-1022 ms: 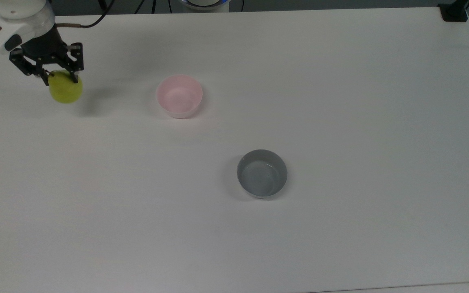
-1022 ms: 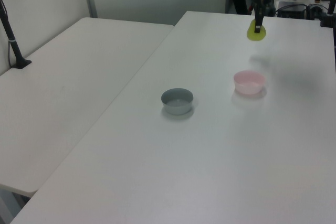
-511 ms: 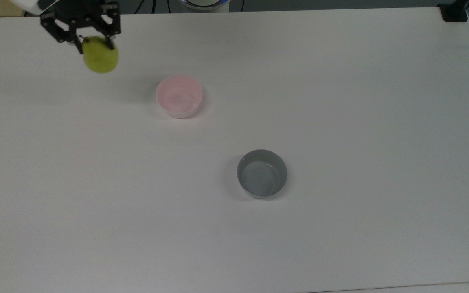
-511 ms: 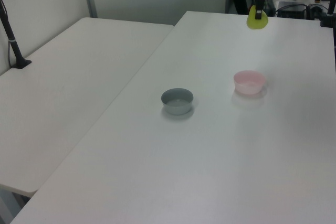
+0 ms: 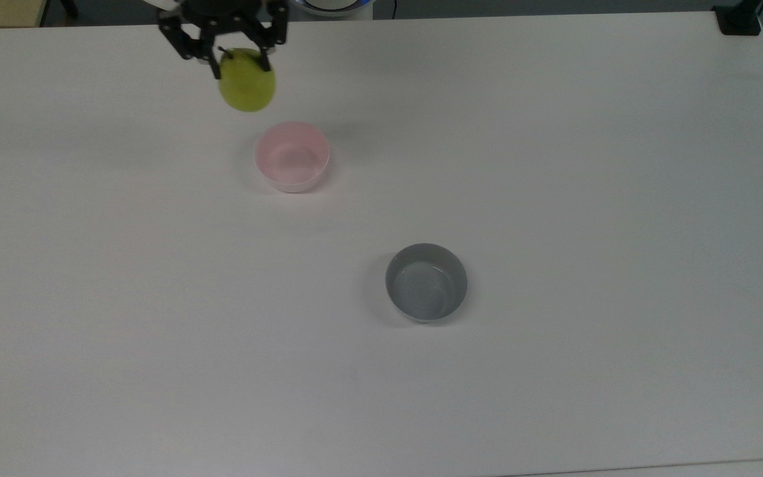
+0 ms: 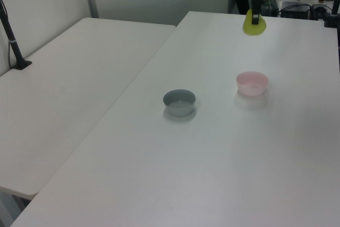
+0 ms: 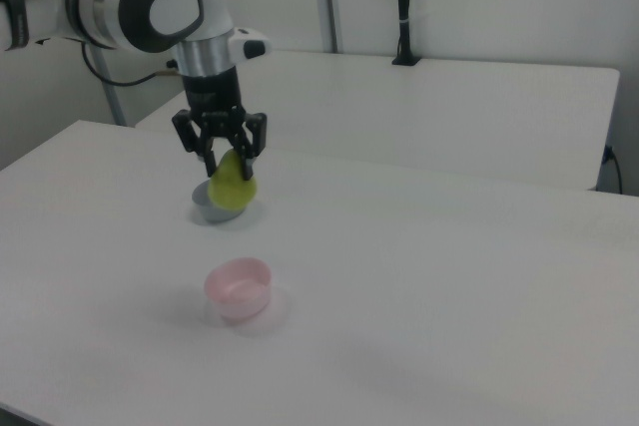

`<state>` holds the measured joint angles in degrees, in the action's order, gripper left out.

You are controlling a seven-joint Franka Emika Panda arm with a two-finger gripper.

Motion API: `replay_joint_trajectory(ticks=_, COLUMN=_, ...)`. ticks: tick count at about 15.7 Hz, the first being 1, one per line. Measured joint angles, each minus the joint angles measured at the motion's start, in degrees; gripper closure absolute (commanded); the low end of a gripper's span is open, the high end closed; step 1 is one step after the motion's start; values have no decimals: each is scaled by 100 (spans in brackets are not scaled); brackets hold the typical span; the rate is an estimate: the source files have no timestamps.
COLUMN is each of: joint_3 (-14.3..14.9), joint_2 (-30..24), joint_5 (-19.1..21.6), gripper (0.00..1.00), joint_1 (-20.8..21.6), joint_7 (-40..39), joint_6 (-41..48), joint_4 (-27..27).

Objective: Place the pear in the bowl
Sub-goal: 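Lift the pear and carry it over the pink bowl, then lower the pear into the pink bowl and open the gripper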

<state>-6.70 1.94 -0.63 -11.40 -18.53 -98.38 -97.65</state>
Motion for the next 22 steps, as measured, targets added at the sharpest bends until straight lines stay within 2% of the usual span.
replay_joint_trajectory(ticks=3, joint_3=1, joint_2=-9, joint_5=0, gripper=95, joint_1=285, joint_7=105, joint_6=-122, joint_4=-298)
replay_joint_trajectory(ticks=7, joint_3=50, joint_2=-26, joint_5=-3, gripper=95, joint_1=562, joint_7=177, joint_6=-819, joint_4=-948)
replay_joint_trajectory(ticks=9, joint_3=94, joint_2=-23, joint_5=-33, gripper=95, joint_1=625, joint_7=178, joint_6=-1447, joint_4=-1436)
replay_joint_trajectory(ticks=13, joint_3=151, joint_2=21, joint_5=-105, gripper=95, joint_1=624, joint_7=178, joint_6=-2223, joint_4=-2019)
replay_joint_trajectory(ticks=19, joint_3=210, joint_2=333, joint_5=-332, gripper=95, joint_1=602, joint_7=178, joint_6=-2543, joint_4=-2136)
replay_joint_trajectory(ticks=22, joint_3=220, joint_2=510, joint_5=-339, gripper=88, joint_1=557, joint_7=178, joint_6=-2707, joint_4=-2137)
